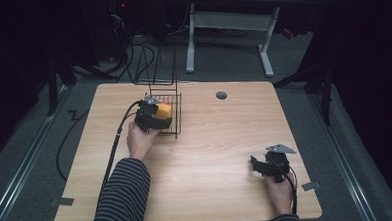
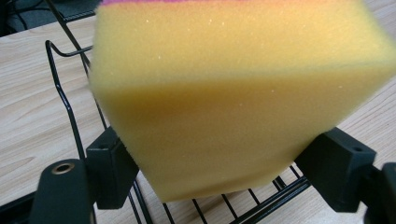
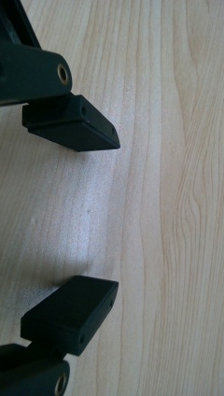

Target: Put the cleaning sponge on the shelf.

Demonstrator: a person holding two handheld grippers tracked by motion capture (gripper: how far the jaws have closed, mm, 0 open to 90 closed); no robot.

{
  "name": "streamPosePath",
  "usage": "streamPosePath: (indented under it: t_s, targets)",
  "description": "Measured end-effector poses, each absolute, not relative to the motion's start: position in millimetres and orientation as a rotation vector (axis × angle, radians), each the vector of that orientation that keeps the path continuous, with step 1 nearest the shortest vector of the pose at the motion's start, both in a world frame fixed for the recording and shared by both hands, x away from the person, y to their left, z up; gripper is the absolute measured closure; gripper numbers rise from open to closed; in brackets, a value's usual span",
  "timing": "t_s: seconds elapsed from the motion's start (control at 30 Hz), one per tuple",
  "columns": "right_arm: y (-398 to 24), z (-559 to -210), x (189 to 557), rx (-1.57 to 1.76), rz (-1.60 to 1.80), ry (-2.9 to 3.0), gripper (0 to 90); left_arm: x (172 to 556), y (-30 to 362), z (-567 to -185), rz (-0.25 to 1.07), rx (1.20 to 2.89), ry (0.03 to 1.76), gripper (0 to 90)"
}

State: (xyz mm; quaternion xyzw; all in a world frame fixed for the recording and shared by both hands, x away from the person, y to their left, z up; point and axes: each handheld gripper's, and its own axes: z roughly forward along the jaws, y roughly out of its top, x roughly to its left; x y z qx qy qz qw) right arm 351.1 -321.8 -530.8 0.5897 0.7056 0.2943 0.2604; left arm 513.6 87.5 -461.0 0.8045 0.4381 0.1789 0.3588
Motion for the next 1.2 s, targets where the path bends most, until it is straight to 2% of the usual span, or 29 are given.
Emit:
streamPosePath:
  t_s: [0.23,0.87,1.2]
  targets:
    - [-321.8,-530.8,351.1,1.597,0.797,1.911,27.2,514.4,88.4,-461.6,0.447,2.070,1.132,19.6]
    - [-321.7,-530.8,351.1,1.600,0.798,1.911,27.1,511.2,88.3,-457.7,0.443,2.064,1.132,4.6]
    - [-321.7,-530.8,351.1,1.600,0.798,1.911,27.2,500.6,89.2,-449.3,0.436,2.083,1.104,0.2]
